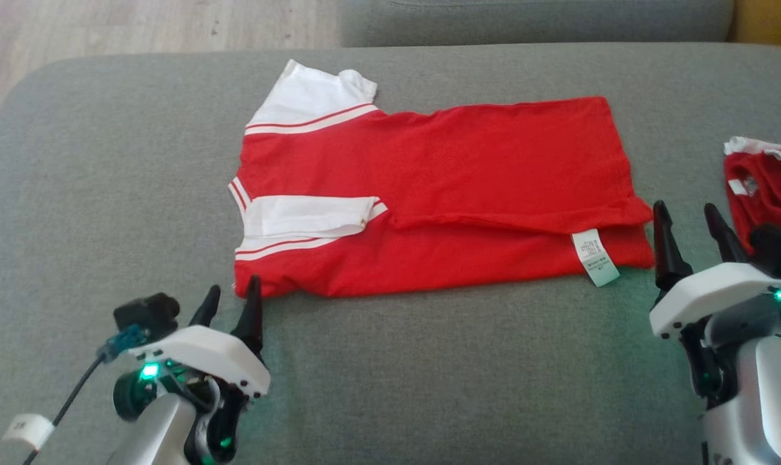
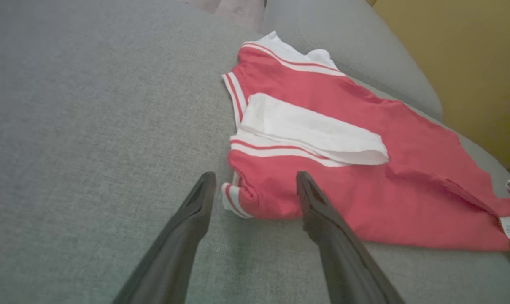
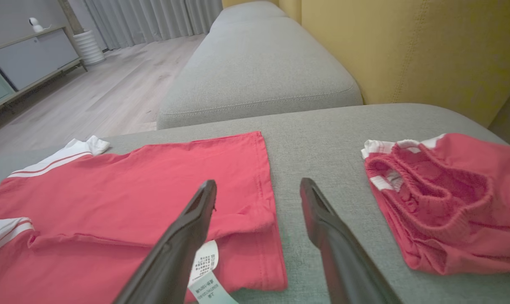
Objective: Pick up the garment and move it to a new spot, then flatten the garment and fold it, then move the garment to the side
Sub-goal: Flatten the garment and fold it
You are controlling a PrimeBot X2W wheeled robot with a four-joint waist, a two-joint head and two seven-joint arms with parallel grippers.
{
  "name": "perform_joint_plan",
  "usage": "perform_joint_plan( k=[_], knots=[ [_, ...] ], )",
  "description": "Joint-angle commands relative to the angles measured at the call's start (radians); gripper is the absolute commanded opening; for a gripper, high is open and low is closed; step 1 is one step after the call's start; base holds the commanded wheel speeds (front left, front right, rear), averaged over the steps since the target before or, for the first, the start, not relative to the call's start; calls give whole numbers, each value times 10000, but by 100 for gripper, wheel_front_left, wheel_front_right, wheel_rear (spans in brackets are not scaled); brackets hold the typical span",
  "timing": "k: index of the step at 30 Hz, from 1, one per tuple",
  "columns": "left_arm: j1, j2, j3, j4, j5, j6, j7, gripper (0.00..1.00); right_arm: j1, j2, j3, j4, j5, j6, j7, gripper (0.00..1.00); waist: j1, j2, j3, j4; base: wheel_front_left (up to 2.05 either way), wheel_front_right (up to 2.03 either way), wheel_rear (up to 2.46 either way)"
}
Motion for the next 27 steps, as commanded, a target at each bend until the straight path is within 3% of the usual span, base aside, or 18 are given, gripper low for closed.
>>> perform_joint_plan(
  k=[1, 6, 12, 13, 15, 17, 25, 26, 27],
  knots=[
    [-510, 72, 486, -157, -119, 107, 44, 100, -166, -45, 254, -488, 46, 65, 32, 100, 0, -1, 60, -68, 0, 0, 0],
    [-672, -40, 650, 458, -374, 498, 446, 100, -79, -45, 361, -772, 93, 65, 214, 100, 0, -1, 243, -291, 0, 0, 0],
    [-861, -206, 757, 854, -598, 421, 404, 100, -162, -45, 262, -619, -14, 65, 410, 100, 0, -1, 450, -412, 0, 0, 0],
    [-884, -241, 738, 902, -632, 383, 431, 95, -179, -45, 232, -510, -35, 65, 465, 100, 0, -1, 476, -420, 0, 0, 0],
    [-927, -291, 703, 968, -696, 298, 484, 41, -235, -45, 167, -239, -39, 65, 555, 100, 0, -1, 542, -434, 0, 0, 0],
    [-969, -336, 686, 1008, -735, 238, 481, 0, -353, -45, 102, 96, -144, 65, 583, 100, 0, -1, 601, -429, 0, 0, 0],
    [-1146, -389, 552, 877, -671, -17, 271, 0, -1155, -45, 106, 1941, 179, 65, 724, 100, 0, -1, 774, -271, 0, 0, 0],
    [-1171, -388, 555, 813, -666, -51, 219, 0, -1255, -45, 109, 2192, 210, 65, 787, 92, 0, -1, 772, -244, 0, 0, 0],
    [-1193, -383, 550, 740, -656, -85, 177, 0, -1347, -45, 101, 2427, 258, 65, 842, 67, 0, -1, 766, -217, 0, 0, 0]
  ],
)
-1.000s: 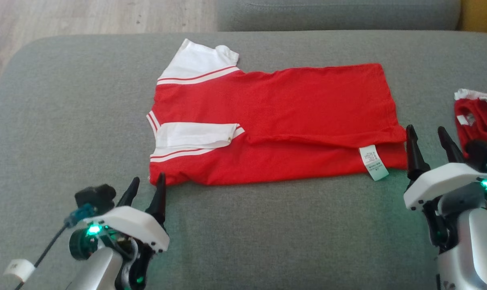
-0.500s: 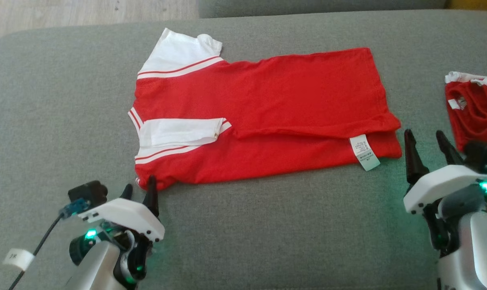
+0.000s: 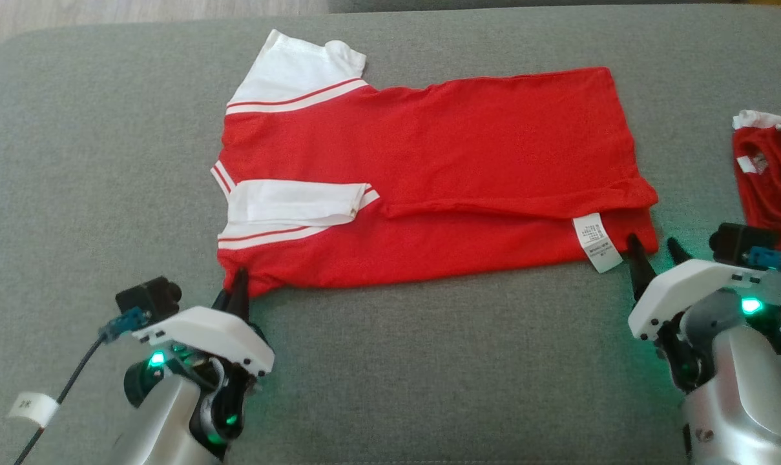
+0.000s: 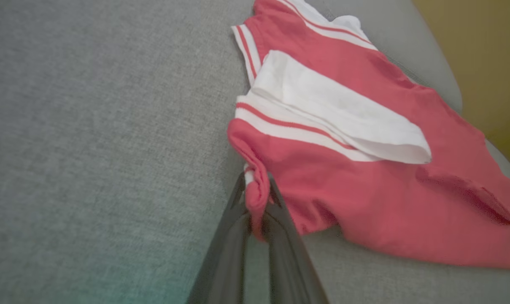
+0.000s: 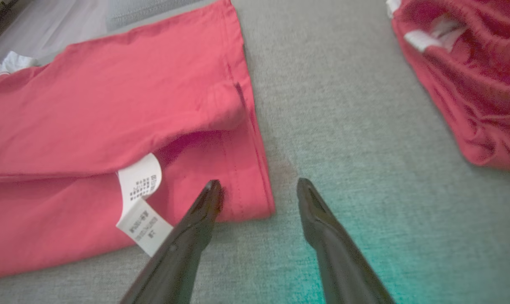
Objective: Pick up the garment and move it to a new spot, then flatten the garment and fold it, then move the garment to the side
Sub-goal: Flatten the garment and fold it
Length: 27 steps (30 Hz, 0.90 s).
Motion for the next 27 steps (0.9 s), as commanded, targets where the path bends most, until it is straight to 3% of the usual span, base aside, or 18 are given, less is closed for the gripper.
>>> perform_joint_plan(
  k=[1, 2, 3, 4, 16, 21, 27],
  knots=[
    [-524, 140, 267, -420, 68, -84, -130, 0, -362, -49, 264, -113, 97, 65, 45, 46, -1, -1, -11, 48, 0, 0, 0],
    [-541, 146, 265, -512, 72, -112, -162, 0, -446, -49, 259, 78, 135, 65, 58, 34, -1, -1, -20, 79, 0, 0, 0],
    [-554, 162, 262, -608, 85, -133, -194, 0, -520, -49, 246, 255, 167, 65, 73, 10, -1, -1, -40, 107, 0, 0, 0],
    [-563, 200, 278, -814, 90, -154, -239, 0, -657, -49, 222, 551, 356, 65, 74, 0, -1, -1, -100, 149, 0, 0, 0],
    [-852, 991, 457, -2668, 279, -50, 87, 0, -1464, -94, 75, 423, 1268, 65, 543, 0, -1, -1, -622, 76, 0, 0, 0],
    [-641, 1455, 498, -3758, 325, 141, 514, 0, -1234, -165, -75, -315, 1333, 65, 1091, 0, -1, -1, -863, -5, 0, 0, 0],
    [750, 1785, 304, -4824, 307, 402, 751, 0, 72, -114, -144, -1628, 1506, 65, 1222, 0, -1, -1, -986, -10, 0, 0, 0]
  ],
)
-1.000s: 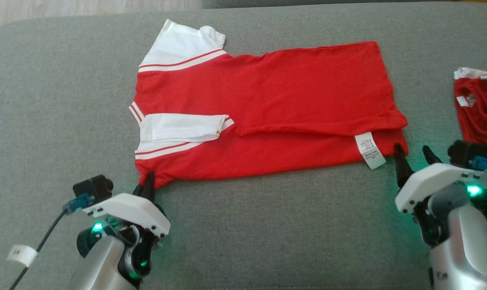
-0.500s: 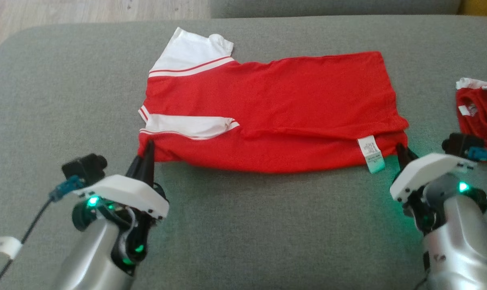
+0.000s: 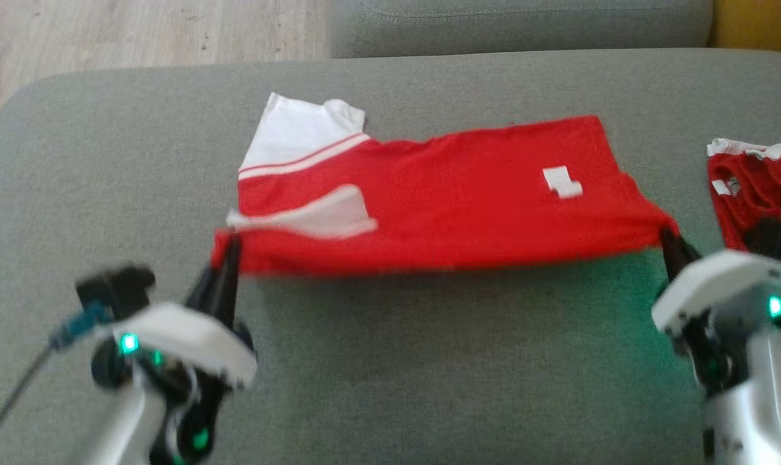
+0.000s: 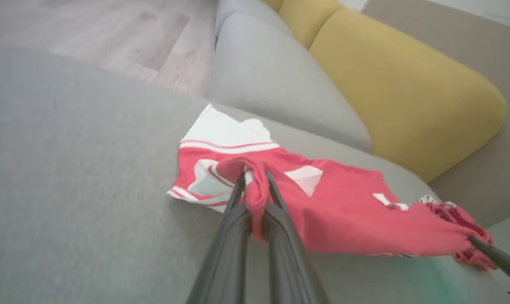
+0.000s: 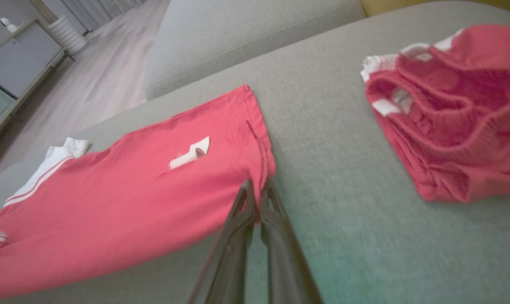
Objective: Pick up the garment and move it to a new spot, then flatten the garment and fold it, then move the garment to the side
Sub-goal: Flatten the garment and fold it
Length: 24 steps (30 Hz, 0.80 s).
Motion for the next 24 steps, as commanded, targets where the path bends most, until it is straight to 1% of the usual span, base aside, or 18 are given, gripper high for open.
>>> perform_joint_plan(
  k=[1, 4, 8, 12, 16, 18, 19, 20, 21, 22, 24],
  knots=[
    [154, 336, 326, -418, 70, 86, -41, 0, 226, -68, 165, -662, 141, 65, -99, 0, 0, -1, -12, 18, 0, 0, 0],
    [941, 361, 323, -532, -32, 196, -171, 0, 1175, -34, 139, -1422, 241, 65, -226, 0, 0, -1, -20, 34, 0, 0, 0],
    [1771, 341, 341, -637, -169, 304, -365, 0, 2301, -21, 190, -2122, 700, 65, -502, 0, 0, -1, -1, 34, 0, 0, 0],
    [2288, 462, 345, -538, -53, 443, -537, 0, 3034, -19, 219, -2401, 990, 65, -825, 0, 0, -1, 41, 6, 0, 0, 0],
    [2604, 530, 282, -264, -12, 476, -585, 0, 3457, -18, 329, -2394, 1143, 65, -1068, 0, 0, -1, 69, -62, 0, 0, 0],
    [2730, 524, 236, -152, -36, 478, -572, 0, 3599, -18, 409, -2306, 1176, 65, -1150, 39, 0, -1, 82, -95, 0, 0, 0],
    [2779, 526, 210, -118, -44, 466, -565, 0, 3655, -18, 454, -2271, 1185, 65, -1204, 67, 0, -1, 84, -106, 0, 0, 0],
    [2809, 532, 196, -102, -34, 465, -579, 19, 3702, -18, 489, -2242, 1193, 65, -1268, 100, 0, -1, 86, -112, 0, 0, 0],
    [2823, 550, 187, -97, 3, 474, -606, 50, 3745, -18, 517, -2219, 1196, 65, -1322, 100, 0, -1, 86, -116, 0, 0, 0],
    [2809, 582, 195, -118, 51, 478, -648, 100, 3781, -18, 545, -2207, 1183, 65, -1350, 100, 0, -1, 86, -119, 0, 0, 0],
    [2686, 647, 266, -239, 120, 490, -724, 100, 3815, -17, 562, -2269, 1090, 65, -1394, 100, 0, -1, 98, -125, 0, 0, 0]
  ],
)
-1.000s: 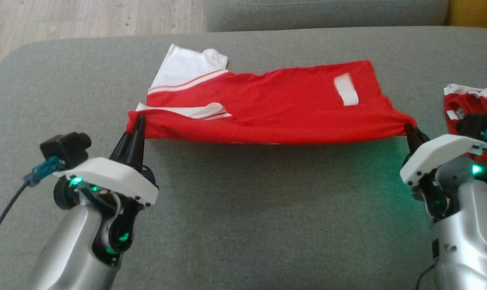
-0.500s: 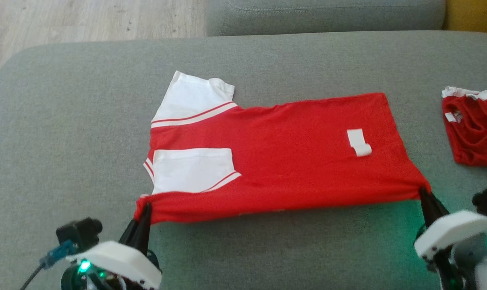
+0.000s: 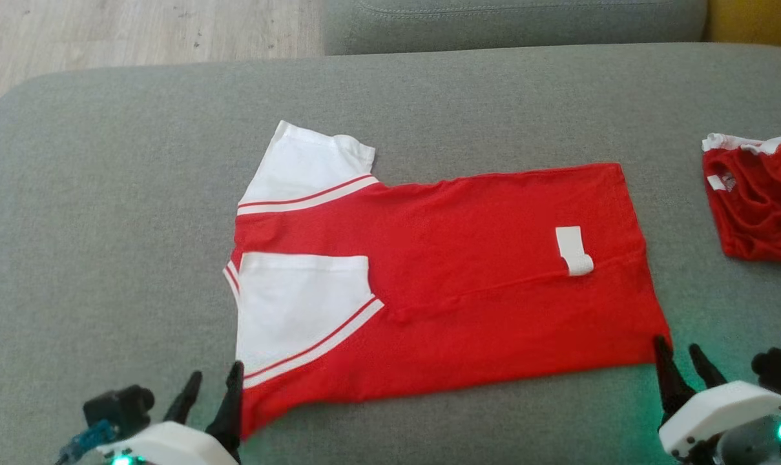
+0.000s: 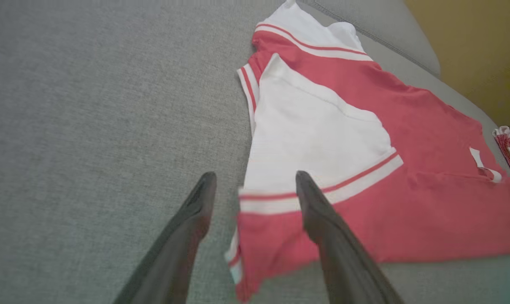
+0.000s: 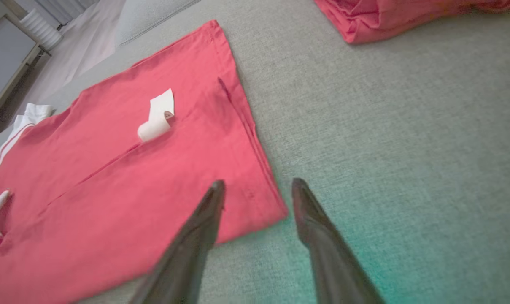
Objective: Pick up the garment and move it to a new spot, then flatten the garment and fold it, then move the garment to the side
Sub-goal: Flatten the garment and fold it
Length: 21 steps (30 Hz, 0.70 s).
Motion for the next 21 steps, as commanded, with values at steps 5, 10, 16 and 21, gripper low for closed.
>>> perform_joint_plan(
  k=[5, 10, 16, 21],
  knots=[
    [-1465, 715, 649, -885, 548, -33, -100, 100, -303, -103, 125, -1054, -517, 65, -34, 100, 1, -1, 128, -16, 0, 0, 0],
    [-3125, 1363, 710, -1208, 1133, -240, 378, 100, -824, -103, 136, -1845, -973, 65, 169, 100, 1, -1, 354, -103, 0, 0, 0],
    [-6348, 1959, 501, -618, 1721, -949, 1549, 100, -2131, -103, 639, -2640, -1503, 65, 590, 100, 1, -1, 1080, -489, 0, 0, 0],
    [-8315, 2322, -37, 833, 2050, -1818, 2661, 100, -3362, -103, 1283, -2871, -1691, 65, 818, 100, 1, -1, 1962, -1089, 0, 0, 0]
  ],
)
